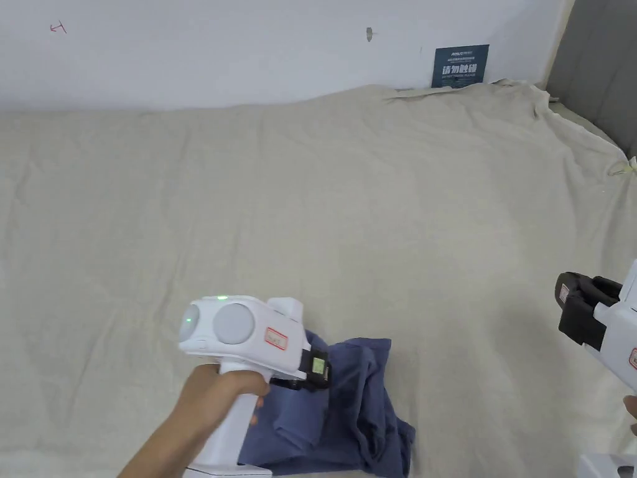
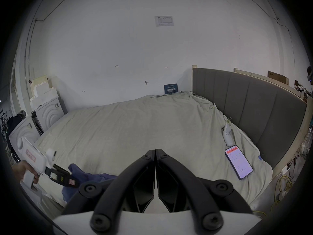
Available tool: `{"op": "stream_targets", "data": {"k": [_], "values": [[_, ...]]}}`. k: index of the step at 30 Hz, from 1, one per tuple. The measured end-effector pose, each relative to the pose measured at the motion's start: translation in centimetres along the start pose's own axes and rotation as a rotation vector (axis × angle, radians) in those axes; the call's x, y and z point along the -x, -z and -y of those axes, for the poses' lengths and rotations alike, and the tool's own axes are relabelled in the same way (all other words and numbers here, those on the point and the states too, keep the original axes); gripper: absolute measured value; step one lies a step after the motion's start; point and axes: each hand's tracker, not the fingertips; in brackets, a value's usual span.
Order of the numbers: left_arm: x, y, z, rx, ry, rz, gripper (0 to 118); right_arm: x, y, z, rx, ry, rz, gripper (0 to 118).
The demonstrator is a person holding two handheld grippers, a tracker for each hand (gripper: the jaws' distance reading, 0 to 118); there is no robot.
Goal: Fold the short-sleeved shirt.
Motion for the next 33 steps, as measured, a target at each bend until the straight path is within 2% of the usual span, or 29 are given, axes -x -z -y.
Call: {"op": "stream_targets", "data": {"k": [11, 13, 14, 18, 19, 20, 24, 28, 29, 31, 32, 33], "values": [[-3.4, 6.0, 0.0, 0.068, 0.054, -0.062, 8, -1.5, -0.7, 0.3, 0.005, 0.011, 0.04, 0], [-3.2, 5.9, 0.1, 0.069, 0.041, -0.055, 15, -1.5, -0.8, 0.3, 0.007, 0.011, 0.042, 0], [-3.2, 5.6, 0.1, 0.068, 0.045, -0.05, 23, -1.5, -0.8, 0.3, 0.006, 0.011, 0.043, 0], [-3.4, 3.4, 0.3, -0.001, 0.064, -0.011, 105, -1.4, -0.8, 0.2, 0.007, 0.01, 0.044, 0], [-3.6, 2.6, 0.5, -0.034, 0.062, -0.023, 115, -1.3, -0.9, 0.1, 0.005, 0.01, 0.043, 0], [-3.5, 1.6, 0.6, -0.072, 0.065, -0.037, 117, -1.2, -0.9, 0.0, 0.003, 0.011, 0.041, 0], [-1.9, -2.2, 1.4, -0.257, 0.04, -0.042, 117, -0.9, -1.0, -0.2, -0.002, 0.005, 0.036, 0], [0.8, -4.3, 2.2, -0.353, 0.015, -0.109, 115, -0.5, -1.0, -0.4, -0.007, -0.004, 0.03, 0], [1.3, -4.6, 2.5, -0.373, 0.017, -0.138, 110, -0.4, -1.0, -0.5, -0.007, -0.005, 0.027, 0], [2.3, -5.0, 3.7, -0.464, 0.009, -0.188, 75, -0.2, -1.0, -0.5, -0.008, -0.009, 0.024, 0], [2.7, -5.2, 4.2, -0.49, 0.008, -0.194, 62, -0.1, -1.0, -0.5, -0.007, -0.009, 0.021, 0], [3.2, -5.2, 4.6, -0.478, -0.004, -0.173, 55, 0.0, -1.0, -0.5, -0.005, -0.008, 0.018, 0]]}}
